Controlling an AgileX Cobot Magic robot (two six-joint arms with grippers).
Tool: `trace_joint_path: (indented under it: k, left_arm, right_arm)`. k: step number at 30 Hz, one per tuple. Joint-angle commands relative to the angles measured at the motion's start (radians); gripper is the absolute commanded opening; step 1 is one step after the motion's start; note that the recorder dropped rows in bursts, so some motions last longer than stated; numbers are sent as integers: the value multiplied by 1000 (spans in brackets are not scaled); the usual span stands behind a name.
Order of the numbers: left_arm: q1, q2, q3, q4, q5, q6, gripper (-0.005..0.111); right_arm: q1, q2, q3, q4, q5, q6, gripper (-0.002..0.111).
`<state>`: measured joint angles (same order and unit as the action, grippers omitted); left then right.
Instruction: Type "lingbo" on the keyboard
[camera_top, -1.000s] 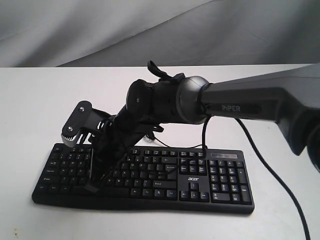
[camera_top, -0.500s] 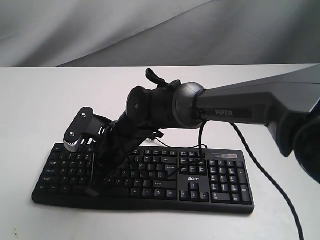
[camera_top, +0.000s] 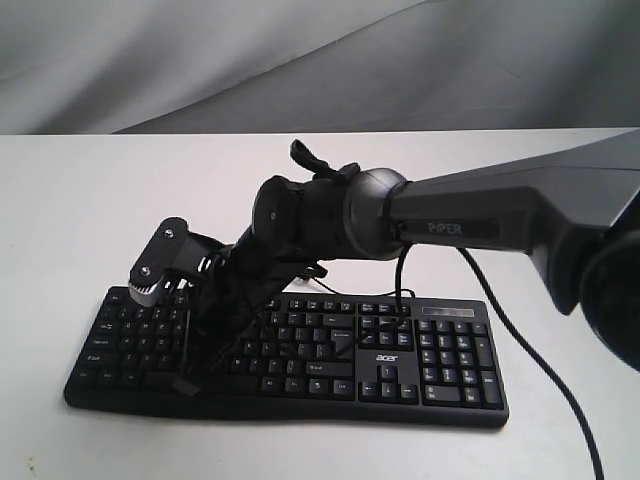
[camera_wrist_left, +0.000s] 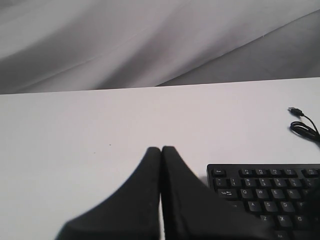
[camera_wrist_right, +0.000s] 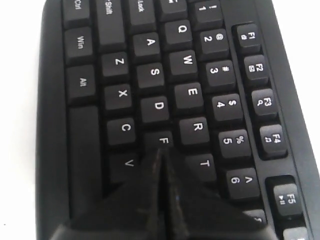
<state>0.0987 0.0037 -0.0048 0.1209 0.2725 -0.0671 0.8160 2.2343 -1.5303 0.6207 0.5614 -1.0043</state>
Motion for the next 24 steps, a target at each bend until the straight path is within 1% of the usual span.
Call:
trace_joint_path:
  k: [1,4,10,24]
  left_arm:
    - [1,-4,5,-4,-7,-2,1]
    - [1,-4,5,-4,-7,-2,1]
    - [1,-4,5,-4,-7,-2,1]
    - [1,-4,5,-4,-7,-2,1]
  right_arm:
    - [3,2,-7,-6,12,0,0]
    - [3,-26,-7,-23,14,3,0]
    - [3,-66,-7,-95,47,69,0]
    - [22,-64,28,-65,66,62,0]
